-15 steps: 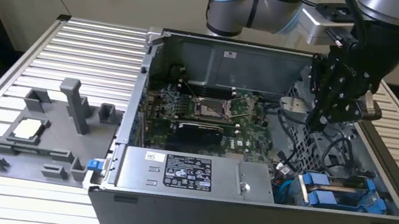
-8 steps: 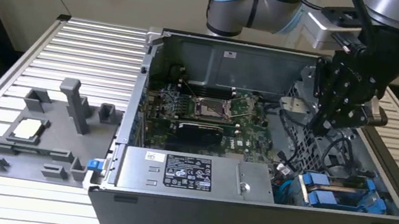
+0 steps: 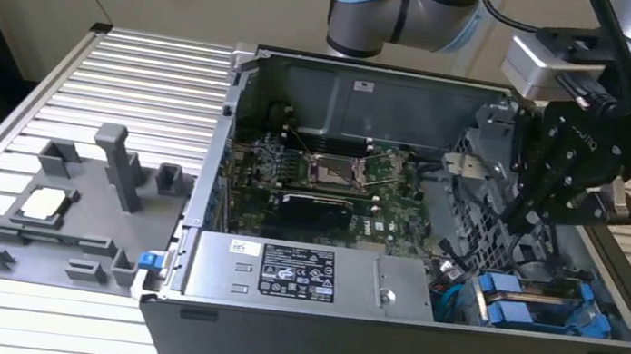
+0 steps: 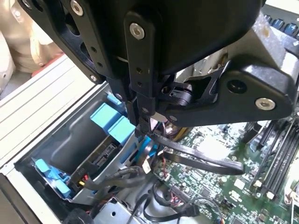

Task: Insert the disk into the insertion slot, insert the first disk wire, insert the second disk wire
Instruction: 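Insert the second disk wire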

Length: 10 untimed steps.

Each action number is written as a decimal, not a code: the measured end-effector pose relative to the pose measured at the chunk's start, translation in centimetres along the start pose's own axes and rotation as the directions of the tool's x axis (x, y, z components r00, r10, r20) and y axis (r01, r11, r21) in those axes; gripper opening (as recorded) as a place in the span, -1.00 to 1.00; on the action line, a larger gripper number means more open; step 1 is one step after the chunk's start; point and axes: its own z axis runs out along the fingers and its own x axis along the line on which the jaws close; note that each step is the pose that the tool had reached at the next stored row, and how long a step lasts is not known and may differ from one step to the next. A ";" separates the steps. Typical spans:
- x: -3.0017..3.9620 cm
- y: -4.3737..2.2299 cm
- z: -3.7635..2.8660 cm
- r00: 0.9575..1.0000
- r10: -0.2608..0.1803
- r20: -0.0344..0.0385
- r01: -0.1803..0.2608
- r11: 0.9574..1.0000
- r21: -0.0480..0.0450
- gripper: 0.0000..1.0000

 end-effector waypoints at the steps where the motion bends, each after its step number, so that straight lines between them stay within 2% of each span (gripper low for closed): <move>1: 0.28 -0.15 0.01 1.000 0.000 0.000 0.000 1.000 -0.003 -0.68; 4: 1.14 -0.65 0.08 1.000 0.000 0.002 0.000 1.000 -0.011 -0.68; 5: 1.72 -1.00 0.13 1.000 0.000 0.002 0.000 1.000 -0.017 -0.68; 10: 3.21 -1.82 0.27 1.000 0.000 0.004 0.001 1.000 -0.030 -0.68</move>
